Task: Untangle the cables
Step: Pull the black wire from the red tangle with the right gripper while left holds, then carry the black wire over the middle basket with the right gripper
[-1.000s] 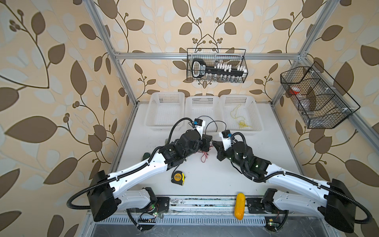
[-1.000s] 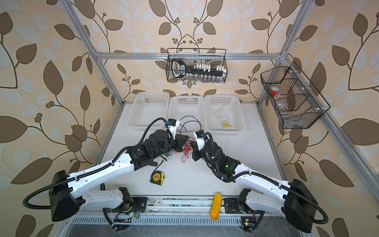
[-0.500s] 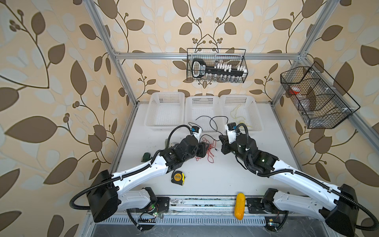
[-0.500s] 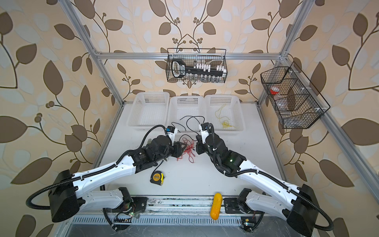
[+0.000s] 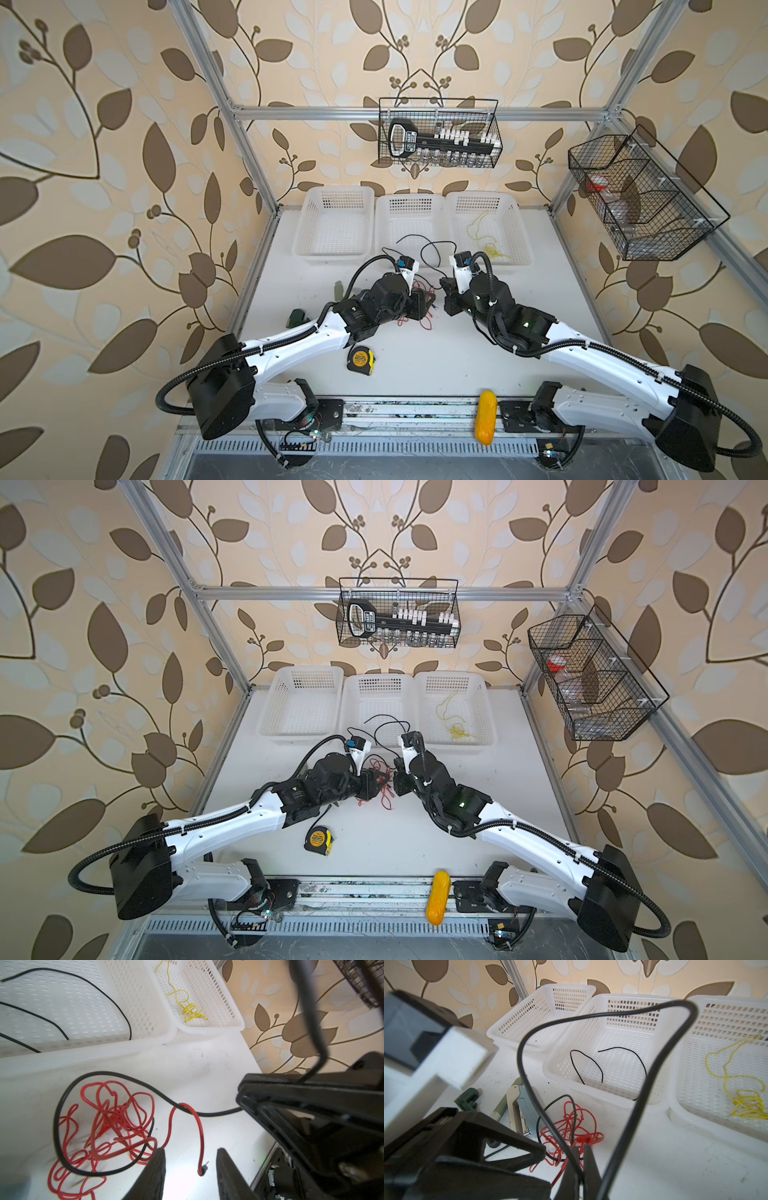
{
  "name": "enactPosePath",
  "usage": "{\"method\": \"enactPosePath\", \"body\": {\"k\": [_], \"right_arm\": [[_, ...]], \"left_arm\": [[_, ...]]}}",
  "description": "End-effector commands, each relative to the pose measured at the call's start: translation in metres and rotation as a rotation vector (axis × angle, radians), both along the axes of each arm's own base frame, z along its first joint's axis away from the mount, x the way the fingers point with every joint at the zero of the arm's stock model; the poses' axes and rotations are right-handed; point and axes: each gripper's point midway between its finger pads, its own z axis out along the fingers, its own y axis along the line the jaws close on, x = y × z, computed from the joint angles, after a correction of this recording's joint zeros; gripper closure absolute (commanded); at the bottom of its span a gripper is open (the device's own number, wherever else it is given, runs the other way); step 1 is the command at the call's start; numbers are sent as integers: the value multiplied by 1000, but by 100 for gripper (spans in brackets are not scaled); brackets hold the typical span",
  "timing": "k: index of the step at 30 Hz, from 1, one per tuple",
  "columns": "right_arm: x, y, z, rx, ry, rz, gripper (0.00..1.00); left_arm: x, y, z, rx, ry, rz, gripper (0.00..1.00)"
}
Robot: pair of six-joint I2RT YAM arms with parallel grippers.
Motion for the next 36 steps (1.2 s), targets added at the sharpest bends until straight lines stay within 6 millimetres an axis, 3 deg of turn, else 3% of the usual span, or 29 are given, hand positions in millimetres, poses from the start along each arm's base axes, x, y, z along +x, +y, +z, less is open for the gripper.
{"method": "enactPosePath", "body": {"k": [1,5,10,13,24,36], "right_arm": [[3,4,15,29,-28,-11,100],[2,6,16,30,-28,-4,100],[0,7,14,21,-26,-3,100],[0,3,13,12,-27,-13,100],[-6,-40,5,-88,-38,-121,100],[-7,-120,47,-174,-147,-375,100]], "left_arm": [[6,-16,20,-84,-4,-17,63],[7,-21,20,-94,0,-25,66],[11,-21,19,-72,-5,-13,91],[14,-16,15,-47,-4,12,100],[21,21,6,65,-18,166,100],[19,48,-14,165,1,236,100]]}}
